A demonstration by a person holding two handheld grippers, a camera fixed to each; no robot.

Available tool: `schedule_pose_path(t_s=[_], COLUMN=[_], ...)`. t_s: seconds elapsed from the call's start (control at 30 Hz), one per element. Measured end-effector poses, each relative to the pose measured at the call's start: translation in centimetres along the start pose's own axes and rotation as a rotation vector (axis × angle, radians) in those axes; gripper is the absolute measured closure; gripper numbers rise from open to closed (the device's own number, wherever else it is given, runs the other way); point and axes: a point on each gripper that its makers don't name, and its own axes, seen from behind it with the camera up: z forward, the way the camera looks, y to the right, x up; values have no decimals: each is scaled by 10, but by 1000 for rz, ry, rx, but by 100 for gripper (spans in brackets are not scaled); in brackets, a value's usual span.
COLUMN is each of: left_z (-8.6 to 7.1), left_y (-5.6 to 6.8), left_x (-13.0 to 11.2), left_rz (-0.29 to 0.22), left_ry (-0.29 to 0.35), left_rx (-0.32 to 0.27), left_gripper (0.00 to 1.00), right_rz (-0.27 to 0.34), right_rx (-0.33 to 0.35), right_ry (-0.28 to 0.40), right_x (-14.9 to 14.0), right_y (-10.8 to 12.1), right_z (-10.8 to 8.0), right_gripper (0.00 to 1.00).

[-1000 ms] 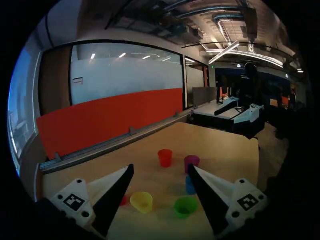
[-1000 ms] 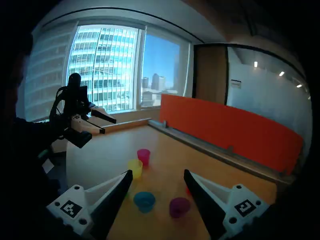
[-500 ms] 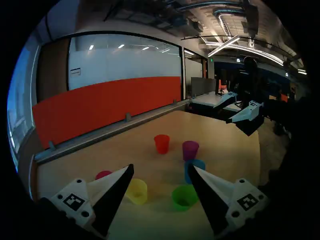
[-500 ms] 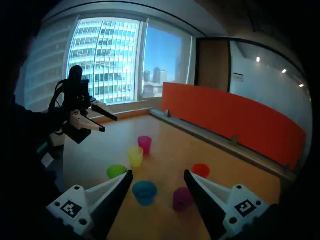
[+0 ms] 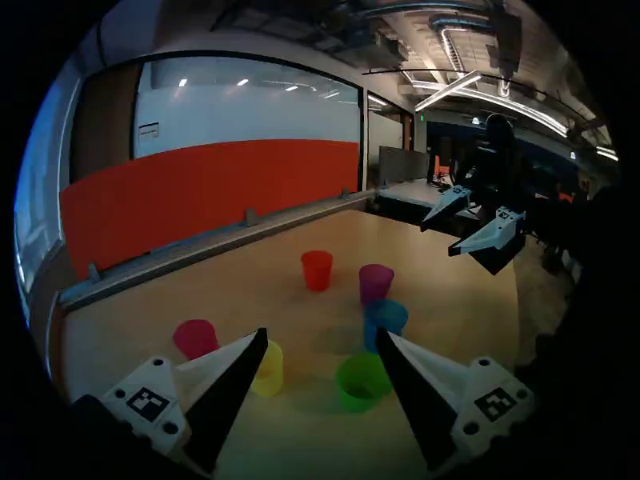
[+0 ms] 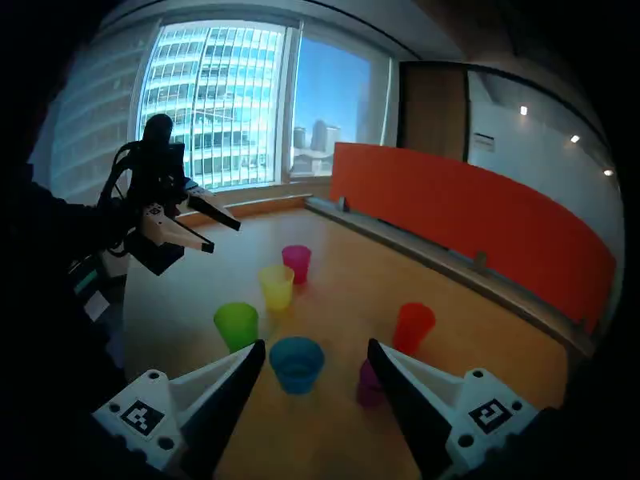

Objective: Pour water

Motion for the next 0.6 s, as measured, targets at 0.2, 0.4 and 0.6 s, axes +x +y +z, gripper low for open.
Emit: schedule_pose_path(t_s=[0.2,0.4,0.6], left_z=[4,9,12], left_y=[7,11,12], left_x=[-8,-18,-24], left_rz=[14,9,7], left_ry=[-8,-20,-24], left_rx=[-17,-31,-33], left_gripper=[0,0,0], right_rz=[10,6,1], right_rx=[12,20,27], right_ry=[-19,-38,-56], right_x=[-13,-25,-37], right_y=[-3,-6,-9], right_z=[8,16,25], right_gripper=[1,1,1])
